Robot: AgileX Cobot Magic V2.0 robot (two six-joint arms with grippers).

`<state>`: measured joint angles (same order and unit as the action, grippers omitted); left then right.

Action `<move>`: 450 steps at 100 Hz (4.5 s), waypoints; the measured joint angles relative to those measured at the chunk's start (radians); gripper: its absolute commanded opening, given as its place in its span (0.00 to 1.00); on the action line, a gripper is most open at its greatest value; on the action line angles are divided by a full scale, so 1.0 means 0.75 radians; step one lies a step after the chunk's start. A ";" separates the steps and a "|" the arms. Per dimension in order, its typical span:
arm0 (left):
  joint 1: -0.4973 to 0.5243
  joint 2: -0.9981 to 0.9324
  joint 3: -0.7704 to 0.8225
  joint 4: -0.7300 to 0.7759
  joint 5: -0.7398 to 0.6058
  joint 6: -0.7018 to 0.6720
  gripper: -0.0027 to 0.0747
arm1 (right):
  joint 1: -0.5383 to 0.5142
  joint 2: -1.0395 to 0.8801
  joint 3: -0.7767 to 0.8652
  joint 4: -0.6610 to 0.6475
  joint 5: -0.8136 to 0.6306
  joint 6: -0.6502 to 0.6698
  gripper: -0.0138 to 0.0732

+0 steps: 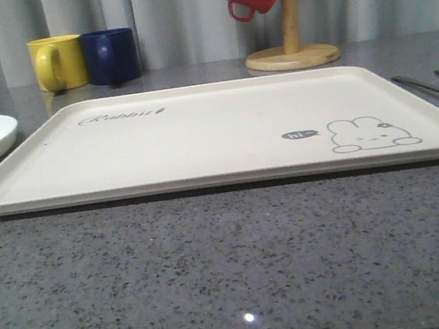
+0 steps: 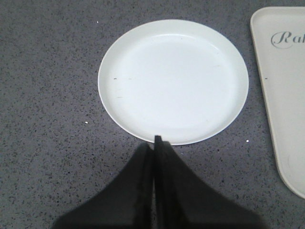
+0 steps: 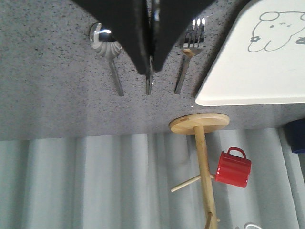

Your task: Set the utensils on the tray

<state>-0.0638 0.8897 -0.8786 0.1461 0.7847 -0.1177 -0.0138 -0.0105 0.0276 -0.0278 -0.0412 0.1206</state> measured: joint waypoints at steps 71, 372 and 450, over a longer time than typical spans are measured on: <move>0.060 0.315 -0.183 0.000 0.020 0.000 0.62 | 0.000 0.000 0.000 0.000 0.000 0.000 0.08; -0.187 1.160 -0.743 -0.765 0.120 0.523 0.01 | 0.000 0.000 0.000 0.000 0.000 0.000 0.08; -0.189 1.204 -0.748 -0.770 0.107 0.523 0.39 | 0.000 0.000 0.000 0.000 0.000 0.000 0.08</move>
<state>-0.2053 1.7928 -1.4396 -0.4313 0.8648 0.2748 -0.0138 -0.0105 0.0276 -0.0278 -0.0412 0.1206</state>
